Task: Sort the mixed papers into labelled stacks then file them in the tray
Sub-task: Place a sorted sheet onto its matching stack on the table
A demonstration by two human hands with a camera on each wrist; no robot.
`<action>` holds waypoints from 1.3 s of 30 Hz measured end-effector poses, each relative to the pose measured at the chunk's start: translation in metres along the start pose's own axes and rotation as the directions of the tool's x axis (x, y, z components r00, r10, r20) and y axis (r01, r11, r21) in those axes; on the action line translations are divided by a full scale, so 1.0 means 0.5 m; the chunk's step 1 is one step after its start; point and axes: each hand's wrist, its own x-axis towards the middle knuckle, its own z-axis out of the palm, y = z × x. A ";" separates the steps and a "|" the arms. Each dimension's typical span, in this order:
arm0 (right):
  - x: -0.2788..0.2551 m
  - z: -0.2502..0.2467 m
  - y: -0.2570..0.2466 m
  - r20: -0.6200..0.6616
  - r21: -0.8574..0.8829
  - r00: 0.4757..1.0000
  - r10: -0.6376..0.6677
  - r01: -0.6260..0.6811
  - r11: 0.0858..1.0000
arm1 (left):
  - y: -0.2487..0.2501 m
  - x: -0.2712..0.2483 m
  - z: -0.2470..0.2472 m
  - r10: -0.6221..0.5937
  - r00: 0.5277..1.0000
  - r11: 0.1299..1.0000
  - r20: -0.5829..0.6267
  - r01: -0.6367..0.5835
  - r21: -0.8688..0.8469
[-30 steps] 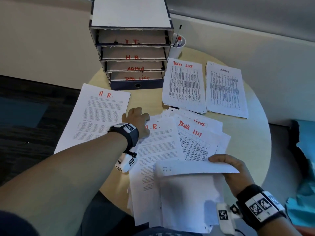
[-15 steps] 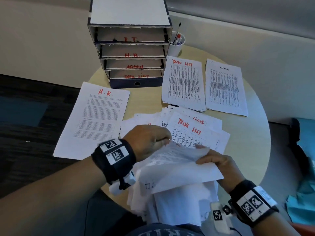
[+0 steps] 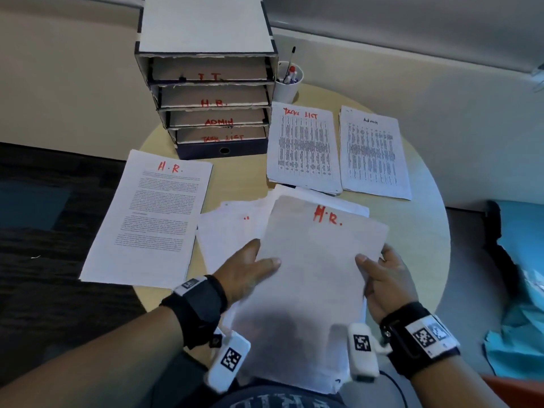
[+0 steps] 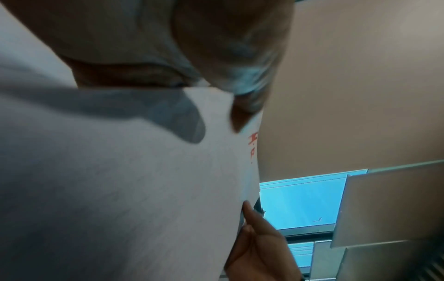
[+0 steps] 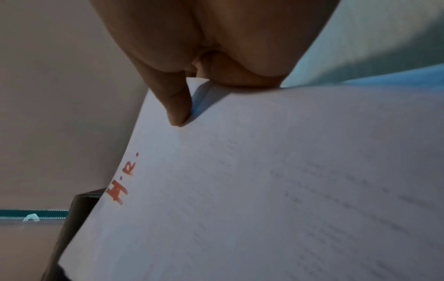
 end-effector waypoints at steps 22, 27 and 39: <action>-0.061 0.192 -0.171 0.585 -0.718 0.811 -0.005 0.514 -0.469 | 0.266 -0.045 0.001 0.521 0.835 0.238 0.178 -0.342 0.909; 0.006 0.074 -0.181 0.371 -0.921 0.926 -0.069 0.377 0.103 | 0.207 -0.035 -0.125 0.526 0.788 0.524 -0.319 -0.005 0.851; -0.028 0.118 -0.126 0.081 -0.463 0.946 -0.313 0.314 0.829 | 0.229 -0.034 -0.038 0.432 0.828 0.899 -0.359 -0.428 0.095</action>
